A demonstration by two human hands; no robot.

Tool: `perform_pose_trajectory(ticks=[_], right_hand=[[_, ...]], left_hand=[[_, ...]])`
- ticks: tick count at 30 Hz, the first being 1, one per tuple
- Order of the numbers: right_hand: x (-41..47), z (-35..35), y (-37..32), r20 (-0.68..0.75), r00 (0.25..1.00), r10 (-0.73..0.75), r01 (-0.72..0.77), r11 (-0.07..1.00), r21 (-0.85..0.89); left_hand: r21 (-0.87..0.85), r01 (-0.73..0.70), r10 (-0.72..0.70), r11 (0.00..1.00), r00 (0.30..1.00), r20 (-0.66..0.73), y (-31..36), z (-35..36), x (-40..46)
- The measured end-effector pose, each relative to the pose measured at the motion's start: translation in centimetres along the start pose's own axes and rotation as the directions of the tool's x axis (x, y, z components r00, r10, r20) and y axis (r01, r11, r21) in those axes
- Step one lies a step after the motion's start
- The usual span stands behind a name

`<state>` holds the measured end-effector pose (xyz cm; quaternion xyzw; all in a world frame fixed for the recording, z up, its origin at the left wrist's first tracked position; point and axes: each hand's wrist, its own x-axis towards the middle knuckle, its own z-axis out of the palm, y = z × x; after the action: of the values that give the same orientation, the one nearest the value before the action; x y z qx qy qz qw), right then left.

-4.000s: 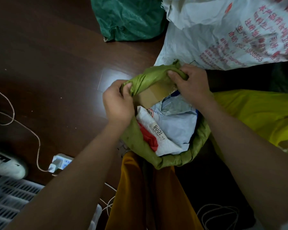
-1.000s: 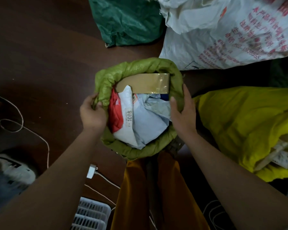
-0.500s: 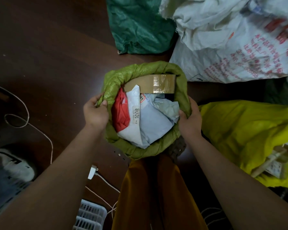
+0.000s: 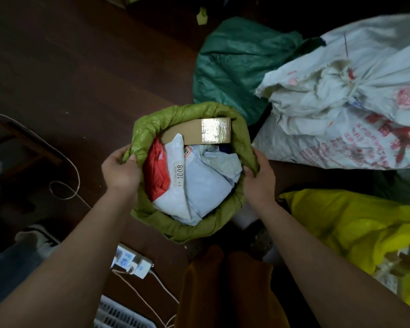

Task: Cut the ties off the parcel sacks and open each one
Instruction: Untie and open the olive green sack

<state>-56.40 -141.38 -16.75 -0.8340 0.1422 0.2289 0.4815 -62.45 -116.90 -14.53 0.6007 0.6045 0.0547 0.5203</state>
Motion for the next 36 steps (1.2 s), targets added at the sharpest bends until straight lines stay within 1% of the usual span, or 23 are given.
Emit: perform_pose_trajectory(ticks=[5,10,15,22,26,32,34,36], right_hand=[[1.1,2.0,-5.6,0.015,0.999,-0.051,0.051,0.999,-0.002],[4.4,4.4,-10.3,0.021,0.997,-0.071,0.071,0.997,-0.015],[9.2,7.5,-15.9,0.054,0.998,-0.035,0.037,0.999,-0.021],[16.6,11.8,-25.2,0.128,0.991,-0.044,0.050,0.998,-0.044],[20.9,13.8,-29.4,0.113,0.991,-0.073,0.080,0.996,-0.051],[27.1,16.1,-32.1,0.062,0.998,-0.032,0.032,0.999,0.005],[29.0,16.7,-33.5,0.052,0.995,-0.080,0.080,0.997,0.012],[31.3,17.8,-33.9,0.019,0.996,-0.085,0.085,0.996,0.010]], left_hand=[[-0.032,-0.027,0.026,0.999,0.999,-0.043,4.6,-2.1,2.0],[-0.040,-0.032,0.029,0.999,0.997,-0.073,9.1,-2.7,5.5],[-0.054,0.017,-0.023,0.998,0.992,-0.122,14.6,-1.9,10.3],[-0.110,0.038,-0.060,0.993,0.977,-0.206,22.1,-1.2,17.0],[-0.114,0.030,-0.053,0.993,0.977,-0.204,25.4,0.0,20.9],[-0.116,0.028,-0.043,0.993,0.990,-0.134,29.5,4.6,27.7],[-0.103,0.006,-0.017,0.995,0.994,-0.104,31.9,6.5,30.3],[-0.094,-0.002,-0.010,0.996,0.992,-0.126,32.7,7.8,33.4]])
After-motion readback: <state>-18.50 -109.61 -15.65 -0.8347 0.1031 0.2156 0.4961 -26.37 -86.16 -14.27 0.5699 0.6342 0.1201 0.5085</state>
